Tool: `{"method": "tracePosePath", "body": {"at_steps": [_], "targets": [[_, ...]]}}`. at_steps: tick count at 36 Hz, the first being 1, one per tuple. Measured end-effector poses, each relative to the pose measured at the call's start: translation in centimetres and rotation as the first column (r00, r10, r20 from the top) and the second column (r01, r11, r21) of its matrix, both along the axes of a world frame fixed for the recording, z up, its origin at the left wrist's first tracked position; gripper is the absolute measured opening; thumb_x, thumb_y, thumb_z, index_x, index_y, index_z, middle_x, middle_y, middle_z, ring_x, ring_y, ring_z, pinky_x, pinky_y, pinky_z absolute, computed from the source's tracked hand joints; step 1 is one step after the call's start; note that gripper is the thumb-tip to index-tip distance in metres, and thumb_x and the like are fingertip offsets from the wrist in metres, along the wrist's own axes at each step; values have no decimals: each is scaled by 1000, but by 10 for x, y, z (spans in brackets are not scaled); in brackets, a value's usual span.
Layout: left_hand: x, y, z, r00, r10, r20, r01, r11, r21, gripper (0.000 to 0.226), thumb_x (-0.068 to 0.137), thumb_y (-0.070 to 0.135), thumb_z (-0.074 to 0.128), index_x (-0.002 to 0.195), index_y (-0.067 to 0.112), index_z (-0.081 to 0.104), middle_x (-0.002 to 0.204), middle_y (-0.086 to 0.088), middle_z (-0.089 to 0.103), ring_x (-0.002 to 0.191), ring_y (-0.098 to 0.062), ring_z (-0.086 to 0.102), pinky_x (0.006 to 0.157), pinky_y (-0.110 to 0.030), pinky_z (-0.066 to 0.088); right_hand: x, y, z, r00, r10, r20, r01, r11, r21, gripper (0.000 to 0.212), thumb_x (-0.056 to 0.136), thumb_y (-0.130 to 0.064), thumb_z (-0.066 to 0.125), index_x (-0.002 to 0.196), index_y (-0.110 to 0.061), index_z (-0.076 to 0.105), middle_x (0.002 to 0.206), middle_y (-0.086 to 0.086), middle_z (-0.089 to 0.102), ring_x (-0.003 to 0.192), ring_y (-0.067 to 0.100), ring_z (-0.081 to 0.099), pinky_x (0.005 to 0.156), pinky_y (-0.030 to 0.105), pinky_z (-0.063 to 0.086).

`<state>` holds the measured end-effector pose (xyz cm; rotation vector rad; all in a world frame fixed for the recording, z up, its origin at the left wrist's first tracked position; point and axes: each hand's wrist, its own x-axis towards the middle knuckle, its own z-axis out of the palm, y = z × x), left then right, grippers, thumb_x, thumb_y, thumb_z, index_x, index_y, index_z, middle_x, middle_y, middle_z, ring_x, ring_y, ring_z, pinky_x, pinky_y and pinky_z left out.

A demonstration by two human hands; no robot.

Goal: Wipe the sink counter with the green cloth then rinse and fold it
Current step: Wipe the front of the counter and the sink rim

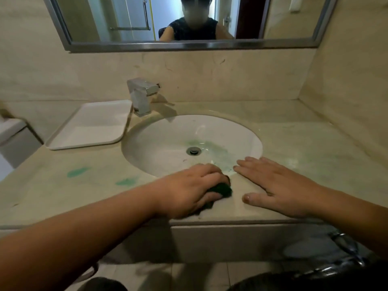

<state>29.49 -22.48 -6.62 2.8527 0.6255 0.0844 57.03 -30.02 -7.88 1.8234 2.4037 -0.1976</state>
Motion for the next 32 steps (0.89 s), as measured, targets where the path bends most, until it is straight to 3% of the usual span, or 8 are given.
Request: {"method": "tracePosePath", "body": {"at_steps": [6, 10, 14, 17, 21, 24, 27, 32], "targets": [[-2, 64, 5, 944, 327, 39, -328, 944, 40, 33, 109, 43, 44, 139, 28, 49, 129, 2, 52, 120, -20, 52, 108, -41, 44, 2, -3, 3, 998, -11, -63, 10, 1000, -14, 82, 92, -84, 17, 163, -45, 0, 172, -19, -4, 156, -2, -10, 128, 30, -5], [-14, 26, 21, 971, 149, 188, -165, 984, 73, 45, 107, 51, 40, 148, 33, 45, 145, 6, 46, 133, -13, 44, 117, -37, 39, 1, -5, 4, 997, -4, -76, 3, 1000, -11, 84, 92, -84, 17, 164, -43, 2, 173, -18, -1, 157, -1, -7, 130, 33, -2], [-21, -24, 18, 989, -142, -39, 145, 987, 75, 53, 109, 51, 41, 160, 45, 29, 169, 8, 23, 156, -11, 21, 129, -32, 19, 0, -6, 4, 998, -1, -60, 0, 1000, -15, 89, 88, -88, 9, 164, -42, -1, 173, -17, -3, 157, 1, -8, 130, 36, 0], [-22, -32, 3, 987, -142, -78, 147, 987, 61, 58, 108, 58, 40, 162, 46, 21, 174, 11, 8, 159, -7, 10, 129, -23, 7, 1, -6, 3, 999, 15, -43, -16, 1000, -21, 100, 79, -94, -1, 164, -40, -3, 173, -15, -6, 157, 3, -11, 130, 36, -1], [-10, -14, 0, 997, -69, -29, 70, 997, 35, 50, 110, 53, 36, 158, 39, 35, 170, 6, 24, 153, -9, 27, 128, -28, 20, 4, -4, 1, 999, 11, -37, -12, 999, -37, 101, 78, -97, 3, 163, -42, -7, 173, -17, -8, 156, 2, -12, 130, 35, -4], [8, 11, -5, 999, 41, -19, -42, 999, -21, 42, 110, 49, 38, 149, 35, 42, 147, 5, 47, 133, -13, 47, 118, -38, 38, 3, -3, 3, 1000, 10, -30, -11, 999, -49, 98, 81, -95, 8, 162, -43, -7, 172, -18, -8, 156, 2, -12, 128, 31, -9], [22, 33, -3, 979, 188, -76, -191, 981, -30, 36, 110, 44, 40, 143, 33, 48, 134, 5, 54, 119, -13, 50, 110, -45, 45, 1, -6, 7, 999, 3, -39, -5, 999, -52, 97, 81, -93, 9, 162, -43, -6, 172, -18, -8, 157, 2, -10, 125, 28, -11], [2, 18, 18, 963, 184, 199, -188, 982, 0, 40, 108, 45, 47, 147, 35, 50, 137, 8, 49, 125, -10, 46, 112, -31, 41, 0, -7, 7, 999, -14, -41, 12, 999, -47, 99, 77, -95, 3, 161, -45, -7, 172, -19, -7, 157, 2, -9, 126, 29, -8]]}}
